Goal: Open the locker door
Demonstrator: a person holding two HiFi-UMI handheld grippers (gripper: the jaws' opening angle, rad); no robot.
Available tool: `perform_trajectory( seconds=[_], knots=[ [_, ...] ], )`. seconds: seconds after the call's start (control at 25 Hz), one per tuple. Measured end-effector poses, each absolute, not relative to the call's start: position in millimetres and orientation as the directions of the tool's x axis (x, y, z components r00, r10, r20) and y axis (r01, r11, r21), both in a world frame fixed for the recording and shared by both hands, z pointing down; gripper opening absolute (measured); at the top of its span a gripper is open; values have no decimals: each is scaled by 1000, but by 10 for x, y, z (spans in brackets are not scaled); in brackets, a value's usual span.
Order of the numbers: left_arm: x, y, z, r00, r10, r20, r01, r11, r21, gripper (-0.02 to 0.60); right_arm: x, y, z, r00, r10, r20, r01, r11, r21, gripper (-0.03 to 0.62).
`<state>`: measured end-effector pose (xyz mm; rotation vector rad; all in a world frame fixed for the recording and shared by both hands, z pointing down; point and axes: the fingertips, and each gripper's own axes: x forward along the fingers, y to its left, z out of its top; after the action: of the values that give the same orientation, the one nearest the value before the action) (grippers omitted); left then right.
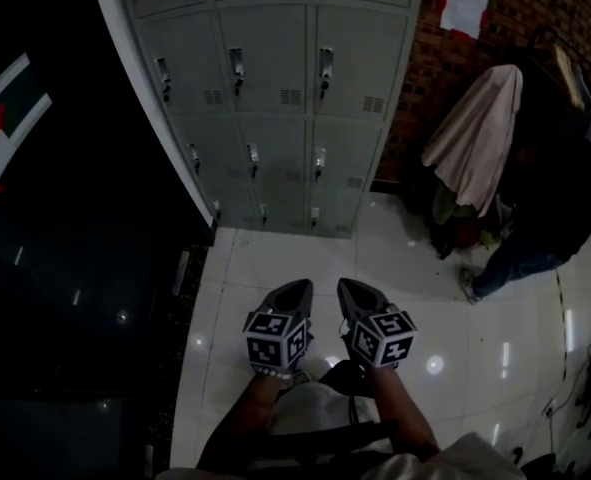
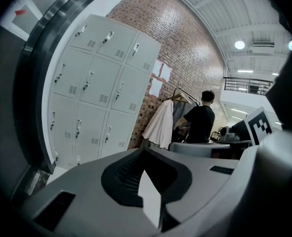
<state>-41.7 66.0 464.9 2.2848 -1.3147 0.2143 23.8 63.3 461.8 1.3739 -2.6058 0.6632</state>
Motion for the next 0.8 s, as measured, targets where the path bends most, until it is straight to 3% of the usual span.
perform_trajectory(
  seconds=[0.44, 0.8],
  knots=[
    [-471, -18, 4878, 542, -743, 393, -835, -425, 350, -2, 217, -23, 4878, -555, -763, 330, -824, 451, -343, 8],
    [-624, -1059, 5087, 519, -744, 421, -851, -403, 338, -3, 60, -1195, 5081, -566, -754, 332, -818, 464, -340, 8]
  ],
)
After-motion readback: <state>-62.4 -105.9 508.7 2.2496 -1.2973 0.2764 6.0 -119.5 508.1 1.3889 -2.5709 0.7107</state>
